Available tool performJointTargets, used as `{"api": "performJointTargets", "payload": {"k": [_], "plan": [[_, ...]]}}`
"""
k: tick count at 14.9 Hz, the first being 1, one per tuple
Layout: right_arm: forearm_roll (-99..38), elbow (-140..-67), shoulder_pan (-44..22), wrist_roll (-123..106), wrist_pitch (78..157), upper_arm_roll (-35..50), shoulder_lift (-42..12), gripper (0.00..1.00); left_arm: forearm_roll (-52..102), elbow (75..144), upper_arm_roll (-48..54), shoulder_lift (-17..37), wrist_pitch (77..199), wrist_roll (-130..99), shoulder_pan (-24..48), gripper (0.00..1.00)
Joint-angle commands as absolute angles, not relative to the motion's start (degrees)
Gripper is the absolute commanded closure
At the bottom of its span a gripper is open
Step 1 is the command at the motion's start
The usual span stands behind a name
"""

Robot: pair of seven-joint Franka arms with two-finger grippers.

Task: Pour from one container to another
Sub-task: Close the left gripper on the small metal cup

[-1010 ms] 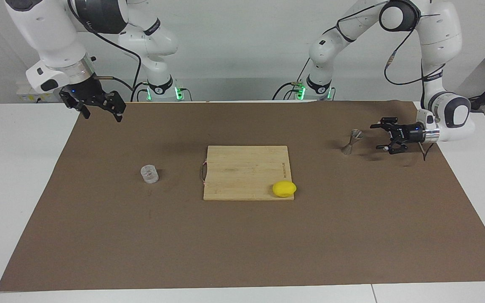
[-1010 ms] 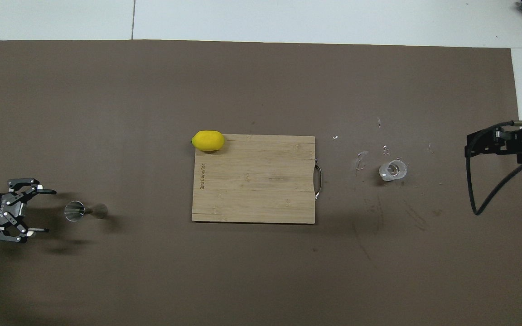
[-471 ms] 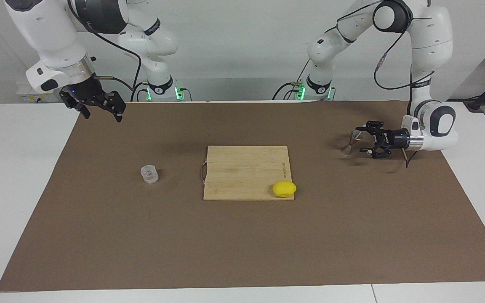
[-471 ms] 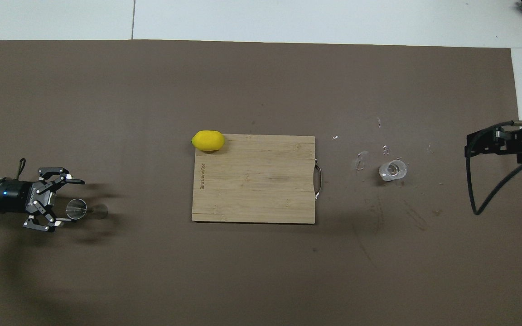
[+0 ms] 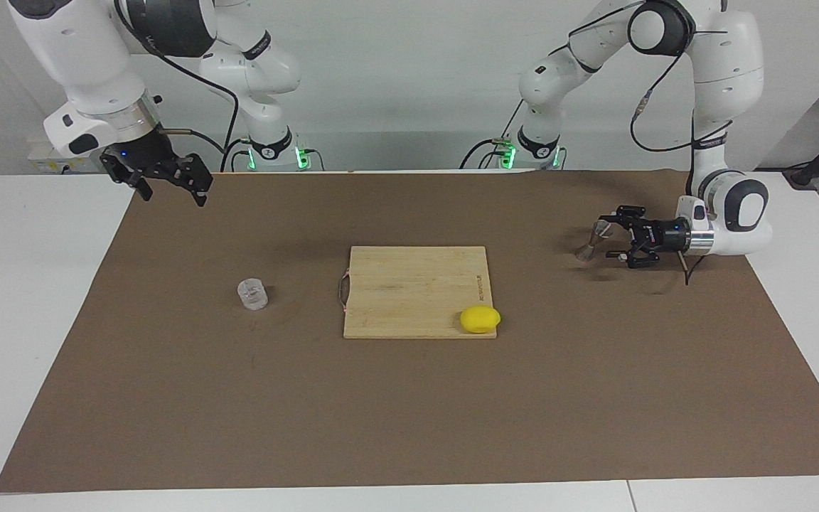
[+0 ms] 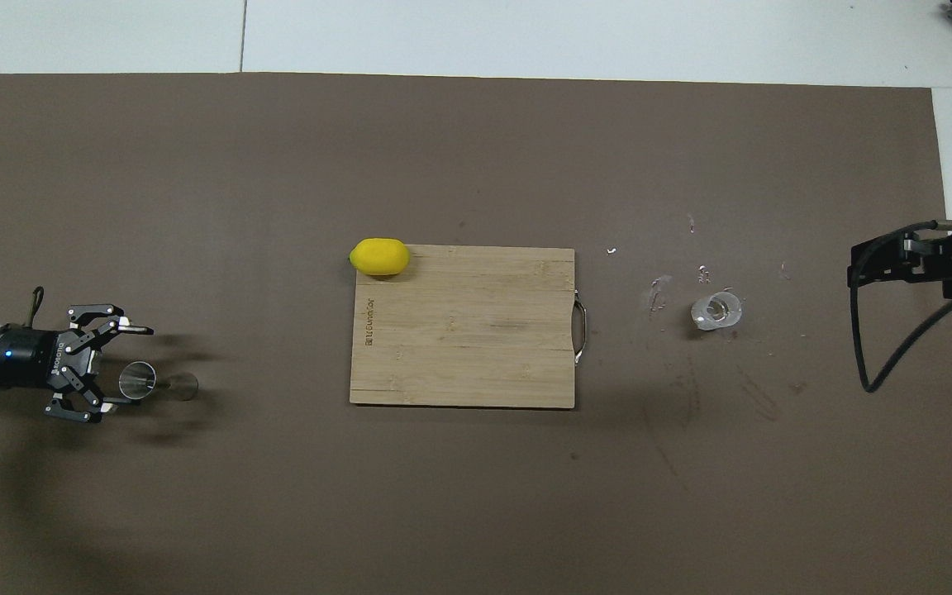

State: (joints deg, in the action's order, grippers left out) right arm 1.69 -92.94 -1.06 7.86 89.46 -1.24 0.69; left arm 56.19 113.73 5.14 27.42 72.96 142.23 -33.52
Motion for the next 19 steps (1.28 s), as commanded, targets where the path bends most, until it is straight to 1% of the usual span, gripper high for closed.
{"api": "performJointTargets", "payload": {"k": [1,2,3,4,5,6,8,9,10,16,19], "plan": [[1.6,-93.3,-0.3,6.9,88.9,-0.7,1.2,0.0,56.7,115.8,4.7,25.6,73.4,144.8,-33.4,0.07],[1.6,-93.3,-0.3,6.9,88.9,-0.8,1.2,0.0,56.6,115.8,4.7,25.6,73.3,144.8,-33.5,0.14],[1.6,-93.3,-0.3,6.9,88.9,-0.8,1.2,0.0,56.6,115.8,4.8,25.6,73.2,144.8,-33.5,0.17],[1.6,-93.3,-0.3,6.9,88.9,-0.7,1.2,0.0,56.6,115.8,4.7,25.6,73.3,144.8,-33.4,0.26],[1.6,-93.3,-0.3,6.9,88.9,-0.7,1.2,0.0,56.6,115.8,4.8,25.6,73.3,144.8,-33.3,0.32],[1.6,-93.3,-0.3,6.9,88.9,-0.7,1.2,0.0,56.6,115.8,4.7,25.6,73.5,144.8,-33.2,0.4],[1.6,-93.3,-0.3,6.9,88.9,-0.8,1.2,0.0,56.6,115.7,4.7,25.6,73.6,144.7,-33.3,0.49],[1.6,-93.3,-0.3,6.9,88.9,-0.8,1.2,0.0,56.6,115.7,4.7,25.6,73.6,144.6,-33.3,0.56],[1.6,-93.3,-0.3,6.9,88.9,-0.7,1.2,0.0,56.6,115.6,4.7,25.6,73.7,144.6,-33.3,0.58],[1.6,-93.3,-0.3,6.9,88.9,-0.7,1.2,0.0,56.6,115.0,5.0,25.0,72.1,140.1,-33.0,0.58],[1.6,-93.3,-0.3,6.9,88.9,-0.7,1.2,0.0,57.3,115.0,5.3,23.9,70.7,139.1,-29.6,0.59]]}}
